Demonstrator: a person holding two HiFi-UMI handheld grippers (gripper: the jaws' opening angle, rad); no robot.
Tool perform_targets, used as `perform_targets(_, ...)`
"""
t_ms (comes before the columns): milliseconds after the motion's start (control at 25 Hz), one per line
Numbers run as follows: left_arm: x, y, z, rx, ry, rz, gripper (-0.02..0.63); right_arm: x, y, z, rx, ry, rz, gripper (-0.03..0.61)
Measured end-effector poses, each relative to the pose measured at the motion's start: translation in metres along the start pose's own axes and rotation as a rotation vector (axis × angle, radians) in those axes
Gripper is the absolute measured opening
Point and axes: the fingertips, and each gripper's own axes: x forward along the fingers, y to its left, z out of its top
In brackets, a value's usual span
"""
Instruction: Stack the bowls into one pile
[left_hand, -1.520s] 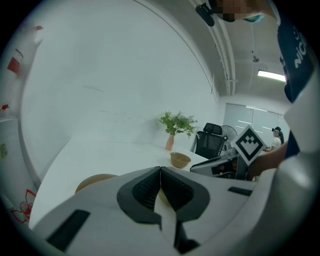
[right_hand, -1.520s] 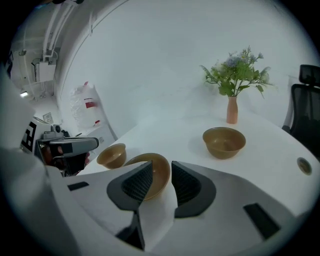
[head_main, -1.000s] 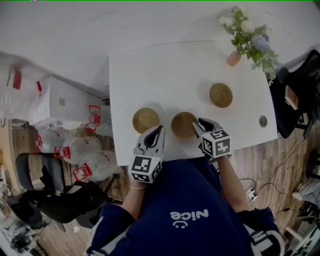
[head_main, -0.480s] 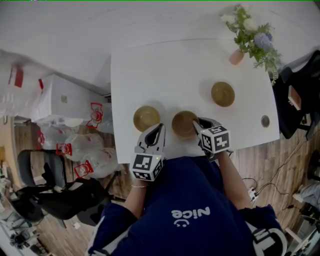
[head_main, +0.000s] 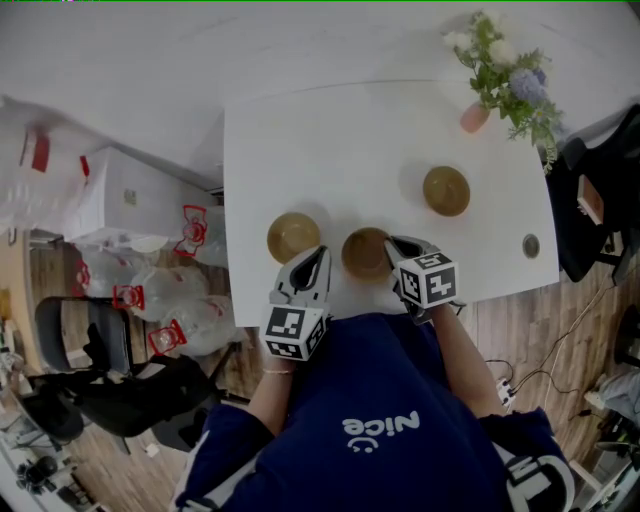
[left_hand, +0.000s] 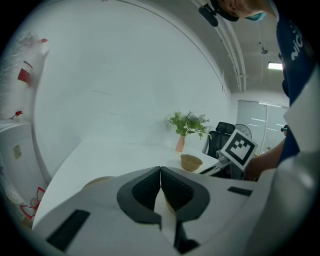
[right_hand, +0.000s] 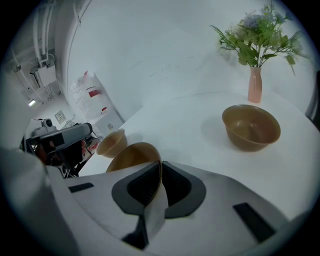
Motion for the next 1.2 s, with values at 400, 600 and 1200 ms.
perform_targets(400,0.003,0.003,0.000,-0.001,0.003,-0.003,0.018,-0.020,-0.004,0.022,0.026,-0.075,0.004,0.037)
perform_targets(600,0.004,0.004,0.000,-0.008,0.006,-0.005,0.018,-0.040,-0.022,0.039,0.039,-0.133,-0.040,0.037)
perform_targets(1200,0.008,0.008,-0.002,-0.022,0.011,0.003,0.018,-0.080,-0.095,0.068,0.099,-0.224,-0.196,0.037)
